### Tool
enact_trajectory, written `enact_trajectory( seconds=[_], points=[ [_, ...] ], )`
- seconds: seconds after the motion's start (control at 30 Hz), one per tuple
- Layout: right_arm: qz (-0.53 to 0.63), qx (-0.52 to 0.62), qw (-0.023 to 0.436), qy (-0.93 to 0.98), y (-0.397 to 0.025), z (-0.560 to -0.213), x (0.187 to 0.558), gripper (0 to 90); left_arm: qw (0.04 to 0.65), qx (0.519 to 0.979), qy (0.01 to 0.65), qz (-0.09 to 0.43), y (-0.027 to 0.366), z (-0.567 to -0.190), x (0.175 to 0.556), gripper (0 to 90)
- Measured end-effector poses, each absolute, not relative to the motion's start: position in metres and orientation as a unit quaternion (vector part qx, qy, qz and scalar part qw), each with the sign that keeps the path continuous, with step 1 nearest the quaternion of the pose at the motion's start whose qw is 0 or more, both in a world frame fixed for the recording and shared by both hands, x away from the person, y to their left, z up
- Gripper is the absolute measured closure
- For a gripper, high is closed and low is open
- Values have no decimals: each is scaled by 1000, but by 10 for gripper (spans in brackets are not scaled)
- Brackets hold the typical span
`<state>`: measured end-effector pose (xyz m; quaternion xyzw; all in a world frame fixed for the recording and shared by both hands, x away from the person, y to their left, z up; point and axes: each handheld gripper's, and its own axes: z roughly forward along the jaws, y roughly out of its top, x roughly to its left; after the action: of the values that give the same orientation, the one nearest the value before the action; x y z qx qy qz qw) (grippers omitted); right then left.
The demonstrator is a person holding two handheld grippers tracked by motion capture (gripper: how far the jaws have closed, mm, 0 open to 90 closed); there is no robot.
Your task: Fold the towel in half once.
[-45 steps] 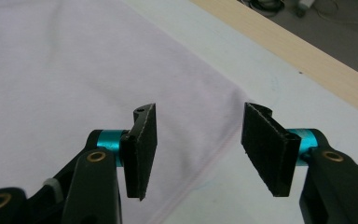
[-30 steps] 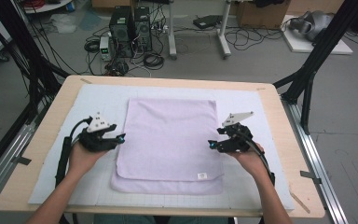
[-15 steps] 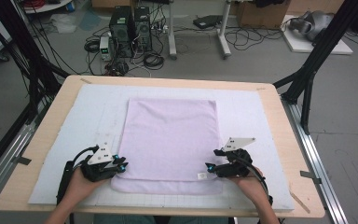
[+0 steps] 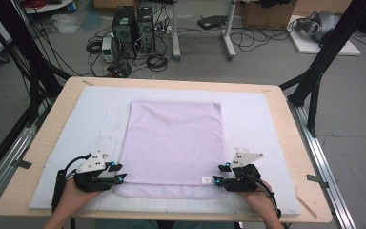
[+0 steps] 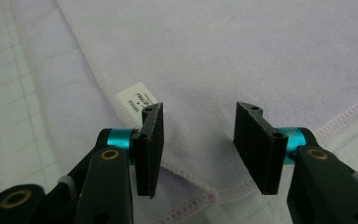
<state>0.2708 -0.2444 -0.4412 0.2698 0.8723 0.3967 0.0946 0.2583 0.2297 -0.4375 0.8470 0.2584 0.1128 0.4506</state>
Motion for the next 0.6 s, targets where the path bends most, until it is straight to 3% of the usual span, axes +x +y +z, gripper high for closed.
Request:
enact_trajectory(
  seconds=[0.13,0.27,0.37,0.43,0.6],
  points=[
    [390,255,98,879,-242,-439,266,554,434,859,244,117,226,-440,256,636],
    [386,245,99,884,-239,-443,262,648,426,862,249,120,227,-448,256,662],
    [389,251,94,882,-238,-444,264,749,424,858,261,127,225,-449,256,736],
    [381,246,98,886,-236,-442,265,836,420,859,258,139,223,-448,255,844],
    [371,238,108,891,-232,-433,268,867,425,855,261,145,223,-442,255,881]
  ],
)
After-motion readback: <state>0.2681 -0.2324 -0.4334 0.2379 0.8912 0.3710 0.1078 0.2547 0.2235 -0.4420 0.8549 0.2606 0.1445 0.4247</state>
